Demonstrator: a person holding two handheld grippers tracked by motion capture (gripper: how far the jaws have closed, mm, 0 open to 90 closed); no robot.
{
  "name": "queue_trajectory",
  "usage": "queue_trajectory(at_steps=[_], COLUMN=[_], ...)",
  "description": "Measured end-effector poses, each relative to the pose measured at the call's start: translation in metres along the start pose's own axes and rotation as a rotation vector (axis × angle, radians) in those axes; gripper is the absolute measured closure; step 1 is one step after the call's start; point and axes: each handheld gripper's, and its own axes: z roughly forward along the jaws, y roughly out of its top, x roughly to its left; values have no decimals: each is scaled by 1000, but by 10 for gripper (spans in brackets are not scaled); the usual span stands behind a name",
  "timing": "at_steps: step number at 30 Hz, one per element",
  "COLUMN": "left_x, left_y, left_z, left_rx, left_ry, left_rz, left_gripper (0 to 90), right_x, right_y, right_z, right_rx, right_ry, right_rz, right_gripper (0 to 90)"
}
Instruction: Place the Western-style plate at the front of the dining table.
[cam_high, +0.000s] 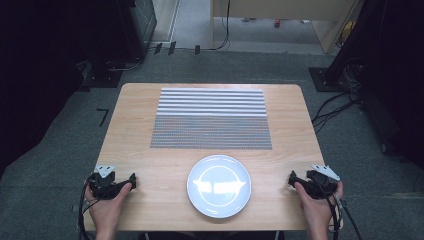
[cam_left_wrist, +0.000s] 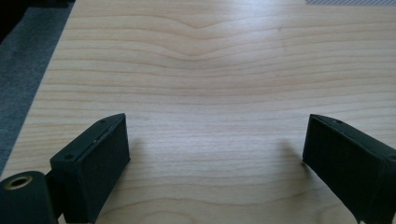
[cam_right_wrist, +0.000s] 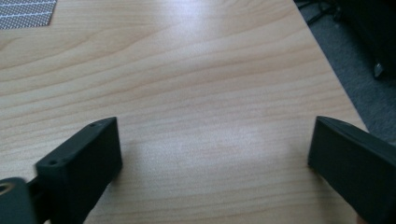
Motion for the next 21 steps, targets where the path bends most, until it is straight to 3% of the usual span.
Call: queue_trajectory(at_steps=[2, 4, 12, 18, 21], left_x=[-3, -7, -32, -43, -46], left_y=[2, 5, 9, 14, 16], left_z=[-4, -9, -19, -29, -30], left_rx=[-9, -25, -45, -64, -67], left_ry=[-23, -66, -96, -124, -124], left_rz=[-13, -44, 10, 0, 8], left_gripper=[70, 70, 71, 71, 72], right_x=[2, 3, -1, 5, 10], right_y=[1, 3, 7, 11, 14], right_z=[-3, -4, -11, -17, -19], right_rx=[-12, -23, -52, -52, -45], right_ry=[-13, -17, -6, 25, 30], right_rz=[-11, -9, 18, 30, 9], right_gripper=[133, 136, 140, 145, 145])
